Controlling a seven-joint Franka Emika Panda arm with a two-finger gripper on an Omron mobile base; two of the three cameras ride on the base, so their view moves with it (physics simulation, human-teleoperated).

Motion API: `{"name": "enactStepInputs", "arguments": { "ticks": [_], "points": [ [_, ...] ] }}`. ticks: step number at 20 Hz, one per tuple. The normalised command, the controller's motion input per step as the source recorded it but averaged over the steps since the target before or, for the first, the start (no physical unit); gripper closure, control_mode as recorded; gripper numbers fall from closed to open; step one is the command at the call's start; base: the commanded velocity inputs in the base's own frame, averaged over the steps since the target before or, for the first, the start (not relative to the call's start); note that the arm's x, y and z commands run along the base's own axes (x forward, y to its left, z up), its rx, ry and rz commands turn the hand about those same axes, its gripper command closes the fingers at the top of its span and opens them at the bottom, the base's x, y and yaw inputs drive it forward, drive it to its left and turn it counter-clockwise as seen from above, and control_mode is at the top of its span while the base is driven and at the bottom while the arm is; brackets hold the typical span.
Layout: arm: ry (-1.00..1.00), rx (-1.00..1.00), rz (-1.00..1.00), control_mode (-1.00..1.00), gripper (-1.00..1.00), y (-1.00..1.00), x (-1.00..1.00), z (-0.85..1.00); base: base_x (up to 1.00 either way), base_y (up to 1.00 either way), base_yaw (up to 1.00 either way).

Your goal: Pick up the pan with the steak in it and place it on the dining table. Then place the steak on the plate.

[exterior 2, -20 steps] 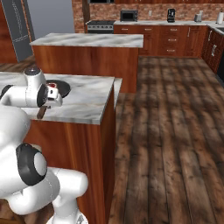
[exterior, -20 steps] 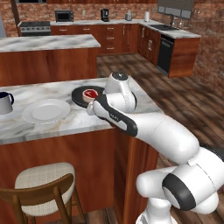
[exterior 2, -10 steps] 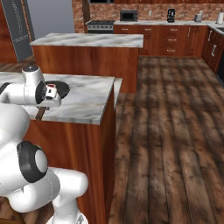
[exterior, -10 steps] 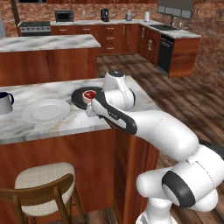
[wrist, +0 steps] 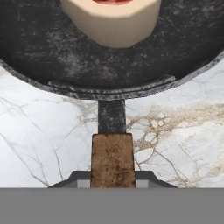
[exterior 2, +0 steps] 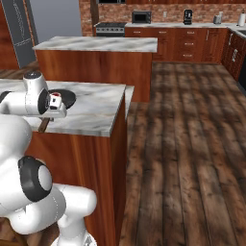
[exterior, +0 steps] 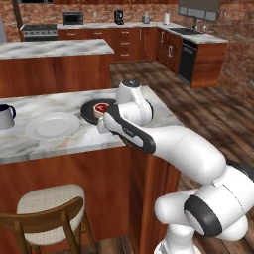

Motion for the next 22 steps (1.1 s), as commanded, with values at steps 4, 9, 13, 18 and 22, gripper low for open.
{"name": "enactStepInputs", "arguments": {
  "ticks": [4, 9, 13, 18, 22],
  "points": [
    [0.00, 0.01, 0.00, -1.00, 1.00, 0.00, -0.31, 0.00, 0.00, 0.00, 0.00],
    [0.00, 0.00, -0.01, -1.00, 1.00, 0.00, -0.38, 0.00, 0.00, 0.00, 0.00],
    [0.00, 0.00, 0.00, -1.00, 1.00, 0.00, 0.00, 0.00, 0.00, 0.00, 0.00],
    [0.00, 0.00, 0.00, -1.00, -1.00, 0.00, 0.00, 0.00, 0.00, 0.00, 0.00],
    [0.00, 0.00, -0.01, -1.00, -1.00, 0.00, 0.00, 0.05, 0.00, 0.00, 0.00]
  ]
}}
